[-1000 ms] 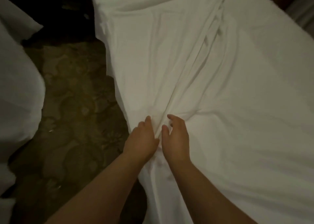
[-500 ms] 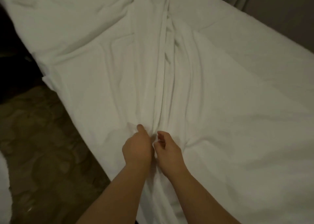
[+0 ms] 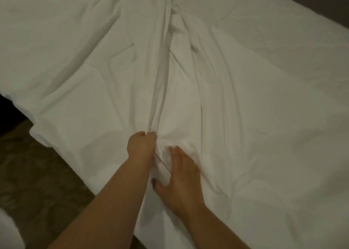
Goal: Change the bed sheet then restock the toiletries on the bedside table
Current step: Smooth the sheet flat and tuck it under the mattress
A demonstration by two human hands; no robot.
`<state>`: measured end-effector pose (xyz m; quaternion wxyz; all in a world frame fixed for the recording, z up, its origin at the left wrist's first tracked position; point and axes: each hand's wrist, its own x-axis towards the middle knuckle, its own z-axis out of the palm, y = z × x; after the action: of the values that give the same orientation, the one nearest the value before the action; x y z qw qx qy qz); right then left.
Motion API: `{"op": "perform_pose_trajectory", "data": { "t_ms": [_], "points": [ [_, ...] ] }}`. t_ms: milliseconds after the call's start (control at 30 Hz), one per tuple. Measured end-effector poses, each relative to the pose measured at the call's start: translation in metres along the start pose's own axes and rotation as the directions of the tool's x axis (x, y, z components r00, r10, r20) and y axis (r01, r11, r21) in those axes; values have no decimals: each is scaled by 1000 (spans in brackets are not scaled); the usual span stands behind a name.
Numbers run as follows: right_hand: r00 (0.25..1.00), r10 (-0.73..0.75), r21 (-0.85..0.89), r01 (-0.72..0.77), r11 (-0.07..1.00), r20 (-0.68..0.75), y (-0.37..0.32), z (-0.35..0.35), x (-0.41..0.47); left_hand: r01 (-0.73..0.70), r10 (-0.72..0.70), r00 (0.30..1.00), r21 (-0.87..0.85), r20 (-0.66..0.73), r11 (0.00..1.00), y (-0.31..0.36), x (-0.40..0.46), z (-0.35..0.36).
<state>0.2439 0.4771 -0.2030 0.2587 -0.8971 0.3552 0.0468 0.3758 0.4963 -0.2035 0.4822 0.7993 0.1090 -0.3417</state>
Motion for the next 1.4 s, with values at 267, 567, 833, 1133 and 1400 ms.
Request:
{"op": "perform_pose_trajectory", "data": {
  "t_ms": [267,567,833,1133,1400],
  "points": [
    [903,-95,-199,11,980,-420,-38,46,-17,132,-111,970,-83,216,988,-3,22,-58],
    [894,-71,-218,-31,975,-442,-65,67,-55,-409,323,913,558,250,722,55,75,-43],
    [900,-160,-252,58,966,-406,-66,77,-67,-515,413,855,606,313,606,49,82,-46],
    [976,-72,-245,20,969,-205,-52,97,-73,-13,14,1000,90,-14,996,-10,91,-135],
    [995,80,223,-63,973,-67,-109,65,2,-197,201,979,107,-24,975,39,124,-131]
  ]
}}
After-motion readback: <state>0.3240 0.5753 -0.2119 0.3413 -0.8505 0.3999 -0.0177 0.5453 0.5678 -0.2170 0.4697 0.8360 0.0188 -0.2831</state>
